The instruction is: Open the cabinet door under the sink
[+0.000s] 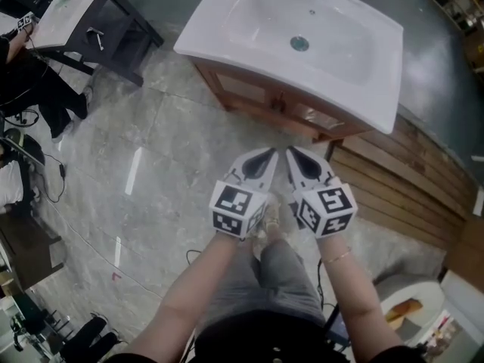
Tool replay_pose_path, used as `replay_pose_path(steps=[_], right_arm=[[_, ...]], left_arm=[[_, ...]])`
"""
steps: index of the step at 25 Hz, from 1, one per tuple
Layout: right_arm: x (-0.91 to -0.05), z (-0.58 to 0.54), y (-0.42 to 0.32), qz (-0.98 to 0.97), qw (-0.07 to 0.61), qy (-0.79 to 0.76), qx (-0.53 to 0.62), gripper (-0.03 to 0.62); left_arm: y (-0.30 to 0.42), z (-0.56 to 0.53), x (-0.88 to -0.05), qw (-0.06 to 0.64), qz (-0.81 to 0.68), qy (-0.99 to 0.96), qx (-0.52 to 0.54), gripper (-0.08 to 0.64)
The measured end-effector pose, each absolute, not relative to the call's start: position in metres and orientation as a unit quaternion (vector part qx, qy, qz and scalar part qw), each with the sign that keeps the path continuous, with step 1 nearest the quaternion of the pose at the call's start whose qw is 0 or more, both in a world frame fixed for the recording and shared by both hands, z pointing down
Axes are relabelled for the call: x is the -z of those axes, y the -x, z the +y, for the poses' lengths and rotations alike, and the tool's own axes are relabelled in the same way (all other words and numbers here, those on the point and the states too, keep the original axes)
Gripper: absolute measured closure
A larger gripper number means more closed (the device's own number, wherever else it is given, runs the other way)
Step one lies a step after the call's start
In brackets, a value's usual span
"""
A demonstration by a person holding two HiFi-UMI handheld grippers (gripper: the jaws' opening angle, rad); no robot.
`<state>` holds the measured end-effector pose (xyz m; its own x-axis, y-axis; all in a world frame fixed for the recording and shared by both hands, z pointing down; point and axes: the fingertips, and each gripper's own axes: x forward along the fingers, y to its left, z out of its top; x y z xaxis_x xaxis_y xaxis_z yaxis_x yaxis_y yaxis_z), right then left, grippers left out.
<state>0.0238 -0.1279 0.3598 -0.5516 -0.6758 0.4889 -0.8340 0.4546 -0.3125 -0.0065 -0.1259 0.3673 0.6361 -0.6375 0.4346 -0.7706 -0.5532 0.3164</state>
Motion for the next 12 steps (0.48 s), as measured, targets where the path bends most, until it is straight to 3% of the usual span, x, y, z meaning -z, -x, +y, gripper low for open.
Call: replay_pose_path(steps=[12], right_arm=[[-0.413,-0.147,-0.023,-0.828,0.145,-0.462,-0.285,0.584]], left_arm=[[0.011,-0.143,-0.415,0.262,-0.407,-0.864,-0.139,0.552]])
